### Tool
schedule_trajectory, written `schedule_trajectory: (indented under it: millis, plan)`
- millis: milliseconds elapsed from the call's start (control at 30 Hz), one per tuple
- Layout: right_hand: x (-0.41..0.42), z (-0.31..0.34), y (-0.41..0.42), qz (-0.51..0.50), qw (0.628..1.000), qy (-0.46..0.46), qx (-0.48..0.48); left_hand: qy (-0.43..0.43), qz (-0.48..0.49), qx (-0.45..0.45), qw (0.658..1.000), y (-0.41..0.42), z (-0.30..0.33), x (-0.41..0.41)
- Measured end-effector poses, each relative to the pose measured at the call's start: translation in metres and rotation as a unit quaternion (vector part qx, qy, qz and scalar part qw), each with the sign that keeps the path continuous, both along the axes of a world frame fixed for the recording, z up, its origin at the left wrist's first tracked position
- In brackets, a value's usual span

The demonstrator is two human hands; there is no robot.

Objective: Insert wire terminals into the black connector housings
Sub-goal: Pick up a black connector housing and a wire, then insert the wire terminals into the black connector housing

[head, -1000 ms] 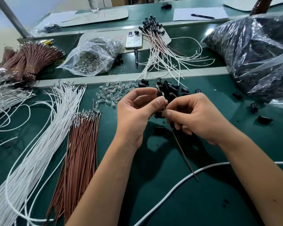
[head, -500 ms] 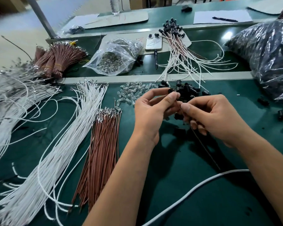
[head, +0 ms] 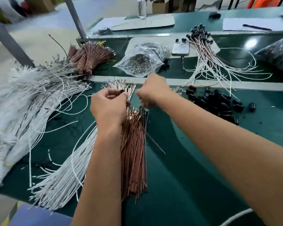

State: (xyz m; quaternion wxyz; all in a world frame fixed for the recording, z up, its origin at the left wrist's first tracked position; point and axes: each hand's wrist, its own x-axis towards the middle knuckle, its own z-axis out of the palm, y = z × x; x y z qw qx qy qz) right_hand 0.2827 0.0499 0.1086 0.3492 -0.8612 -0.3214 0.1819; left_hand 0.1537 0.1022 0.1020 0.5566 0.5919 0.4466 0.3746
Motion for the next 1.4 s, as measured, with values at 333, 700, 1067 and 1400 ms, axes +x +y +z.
schedule_trajectory:
  millis: [333,700,1067,1400]
  plan:
    - [-0.010,-0.011,0.065,-0.031,0.995,0.051,-0.076,0.123,0.012,0.041,0.991,0.003,-0.016,-0.006]
    - [-0.005,0.010,0.023,-0.062,0.949,0.251,0.180,0.035,0.007,0.063,0.997,0.001,-0.003,-0.002]
    - [0.056,0.081,-0.058,-0.110,0.821,0.264,0.495,0.040,-0.267,0.022,0.963,-0.040,0.047,0.008]
    - [0.092,0.039,-0.180,-0.183,0.894,0.185,0.364,-0.144,-0.426,-0.193,0.872,-0.109,0.049,0.075]
